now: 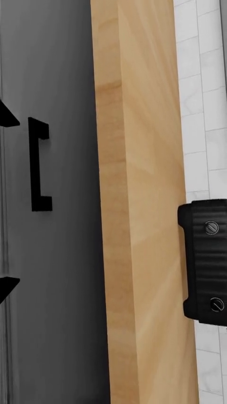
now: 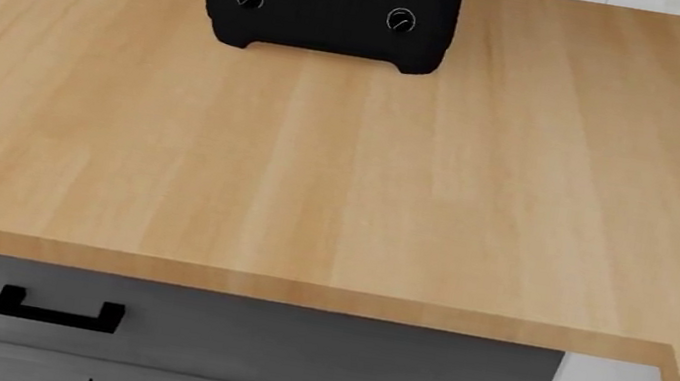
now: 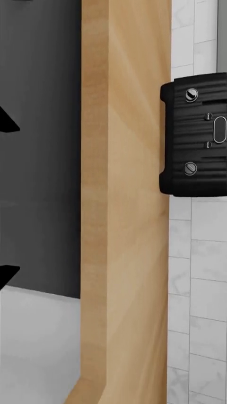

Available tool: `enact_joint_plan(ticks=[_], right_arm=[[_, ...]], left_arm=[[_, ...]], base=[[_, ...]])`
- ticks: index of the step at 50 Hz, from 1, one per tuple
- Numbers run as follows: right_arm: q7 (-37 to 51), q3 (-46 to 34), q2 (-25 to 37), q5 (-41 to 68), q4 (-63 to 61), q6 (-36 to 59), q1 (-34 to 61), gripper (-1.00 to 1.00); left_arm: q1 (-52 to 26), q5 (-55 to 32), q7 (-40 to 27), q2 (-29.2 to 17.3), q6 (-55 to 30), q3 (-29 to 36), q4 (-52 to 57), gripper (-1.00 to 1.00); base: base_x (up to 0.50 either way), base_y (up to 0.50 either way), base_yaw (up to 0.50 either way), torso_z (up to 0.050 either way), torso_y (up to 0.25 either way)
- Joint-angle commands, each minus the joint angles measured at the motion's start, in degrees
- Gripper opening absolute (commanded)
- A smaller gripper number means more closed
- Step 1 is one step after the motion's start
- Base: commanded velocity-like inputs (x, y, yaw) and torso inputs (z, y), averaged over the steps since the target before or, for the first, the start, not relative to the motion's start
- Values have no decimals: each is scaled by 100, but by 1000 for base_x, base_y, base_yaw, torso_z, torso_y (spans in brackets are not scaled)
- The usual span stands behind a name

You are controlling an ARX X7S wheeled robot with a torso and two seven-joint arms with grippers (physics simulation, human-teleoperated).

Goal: Navigate to the toaster.

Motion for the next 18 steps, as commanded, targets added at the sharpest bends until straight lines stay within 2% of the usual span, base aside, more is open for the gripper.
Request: enact_joint_plan(ticks=[1, 3, 18], right_arm=[[-137, 105, -84, -60, -6, -4, -13, 100], [-155, 109, -85, -30, 17, -25, -7, 100], [-117, 82, -72, -21, 4, -50, 10, 100]], left_arm=[[13, -22, 151, 99, 172, -169, -48, 100], [12, -28, 147, 97, 173, -167, -49, 100], [-16, -55, 131, 81, 183, -143, -81, 100]], base=[[-1, -402, 0, 0, 0], [-1, -277, 0, 0, 0], [0, 0, 0, 0, 0]])
